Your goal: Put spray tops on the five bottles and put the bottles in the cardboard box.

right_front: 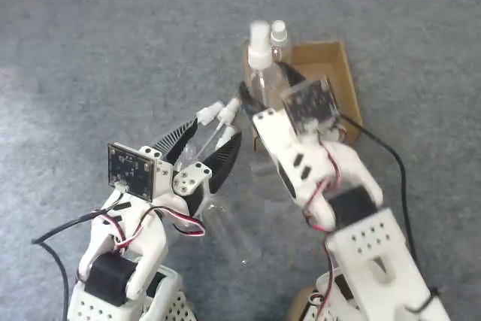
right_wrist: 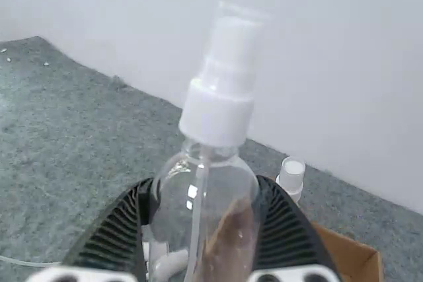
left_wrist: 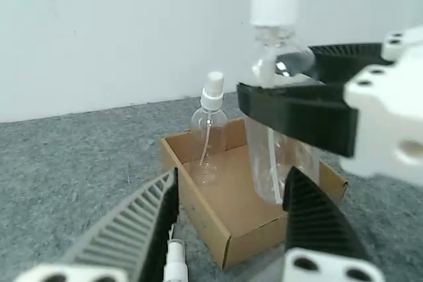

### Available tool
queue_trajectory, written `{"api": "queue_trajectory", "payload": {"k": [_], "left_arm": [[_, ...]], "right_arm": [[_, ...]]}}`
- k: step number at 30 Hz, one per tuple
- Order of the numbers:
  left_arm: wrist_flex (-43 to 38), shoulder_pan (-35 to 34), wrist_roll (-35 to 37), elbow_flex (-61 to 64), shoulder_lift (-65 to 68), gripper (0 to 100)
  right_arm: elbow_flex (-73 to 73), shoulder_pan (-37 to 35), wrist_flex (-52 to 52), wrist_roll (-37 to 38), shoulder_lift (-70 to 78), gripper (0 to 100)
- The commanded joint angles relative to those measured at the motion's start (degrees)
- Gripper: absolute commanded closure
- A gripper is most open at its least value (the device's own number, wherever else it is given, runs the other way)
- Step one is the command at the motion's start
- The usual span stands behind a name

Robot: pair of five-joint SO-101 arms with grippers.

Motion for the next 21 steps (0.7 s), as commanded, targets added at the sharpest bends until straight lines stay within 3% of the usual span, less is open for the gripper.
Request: {"api": "queue_trajectory", "payload": {"k": [1, 7, 15, 21], "left_arm": [[-2.02, 0.35, -0.62, 0.31, -0.09, 76], [-4.31, 4.04, -0.79, 3.12, -0.09, 76], [-7.12, 4.13, -2.99, 4.88, -0.09, 76], [-7.12, 4.04, -3.08, 4.88, -0.09, 76]], "right_arm": [[-13.71, 0.31, 5.05, -1.76, 9.01, 99.2], [-27.25, -0.75, 17.27, -8.7, 15.16, 99.2], [-30.24, -8.31, 27.74, -8.44, 13.67, 99.2], [-30.24, -9.98, 31.52, -8.35, 9.8, 99.2]]}}
